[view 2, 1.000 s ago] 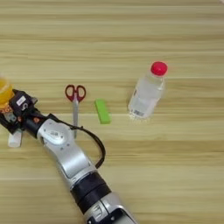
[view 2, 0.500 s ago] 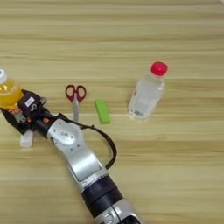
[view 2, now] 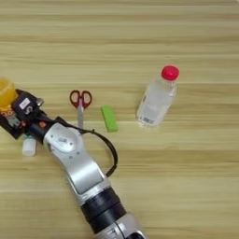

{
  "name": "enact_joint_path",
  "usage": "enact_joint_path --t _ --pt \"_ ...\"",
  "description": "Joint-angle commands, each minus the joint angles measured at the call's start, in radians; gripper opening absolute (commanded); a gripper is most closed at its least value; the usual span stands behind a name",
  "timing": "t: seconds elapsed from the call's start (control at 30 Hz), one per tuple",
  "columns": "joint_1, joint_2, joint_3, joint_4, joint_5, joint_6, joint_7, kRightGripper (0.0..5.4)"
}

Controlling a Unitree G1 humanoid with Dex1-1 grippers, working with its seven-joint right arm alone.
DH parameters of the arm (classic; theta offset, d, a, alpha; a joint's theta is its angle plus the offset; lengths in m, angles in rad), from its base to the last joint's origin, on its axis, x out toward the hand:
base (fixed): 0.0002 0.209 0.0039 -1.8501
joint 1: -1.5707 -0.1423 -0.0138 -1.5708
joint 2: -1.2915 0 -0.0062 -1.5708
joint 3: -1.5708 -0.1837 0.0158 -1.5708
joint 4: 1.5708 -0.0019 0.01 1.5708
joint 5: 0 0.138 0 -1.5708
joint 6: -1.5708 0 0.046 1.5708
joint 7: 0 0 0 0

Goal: Move the objects on the table

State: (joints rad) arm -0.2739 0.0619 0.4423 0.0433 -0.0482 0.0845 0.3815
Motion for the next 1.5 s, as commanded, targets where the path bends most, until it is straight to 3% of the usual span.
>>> enact_joint_path --t 0.03,0.17,0.3,0.57,0.73,1.2,1.23,1.5 --pt "-0.125 0.087 0.009 -0.062 -0.017 -0.005 -0.036 3.44" --pt "-0.14 0.09 0.009 -0.041 -0.008 0.002 -0.043 3.44" --pt "-0.127 0.101 0.004 0.096 0.017 -0.074 -0.038 3.44" --pt "-0.103 0.143 -0.036 0.35 0.128 -0.209 0.02 3.44" --pt "-0.096 0.148 -0.027 0.396 0.147 -0.258 0.029 3.43" --pt "-0.075 0.09 -0.046 0.401 0.136 -0.247 0.031 3.43" --pt "-0.071 0.086 -0.047 0.398 0.135 -0.245 0.031 3.72" --pt "-0.057 0.08 -0.049 0.383 0.126 -0.238 0.027 4.48"
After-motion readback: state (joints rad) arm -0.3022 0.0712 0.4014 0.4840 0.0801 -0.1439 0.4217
